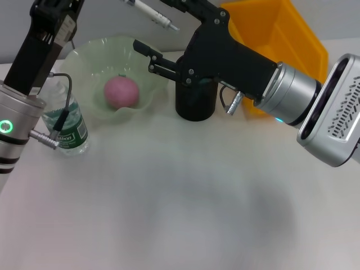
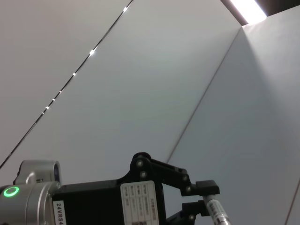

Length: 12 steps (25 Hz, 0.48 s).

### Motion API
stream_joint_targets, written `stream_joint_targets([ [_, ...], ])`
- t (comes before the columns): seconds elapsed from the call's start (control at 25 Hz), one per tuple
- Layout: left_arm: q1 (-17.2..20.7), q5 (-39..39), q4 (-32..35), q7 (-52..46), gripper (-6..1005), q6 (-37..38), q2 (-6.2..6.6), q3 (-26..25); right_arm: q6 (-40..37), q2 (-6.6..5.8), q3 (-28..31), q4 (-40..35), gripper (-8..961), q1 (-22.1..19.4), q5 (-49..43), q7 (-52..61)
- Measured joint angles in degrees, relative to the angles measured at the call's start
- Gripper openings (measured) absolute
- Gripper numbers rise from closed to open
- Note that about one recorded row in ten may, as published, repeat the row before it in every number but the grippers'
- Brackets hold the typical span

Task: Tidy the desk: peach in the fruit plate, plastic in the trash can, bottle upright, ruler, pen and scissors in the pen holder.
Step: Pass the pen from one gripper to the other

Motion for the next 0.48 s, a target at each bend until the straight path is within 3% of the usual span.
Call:
stream_joint_targets([
  [0.32,0.3,6.64,-0.27,0.89,139,-0.07,0.0,-6.32,-0.3,0.0,0.03,0.05,674,0.06,0.0,-0.03],
  [0.48,0.42,7.05,-0.46,0.89,139,-0.13,0.0,-6.59,-0.42,0.0,0.03,0.04,580,0.06,0.0,-0.03],
])
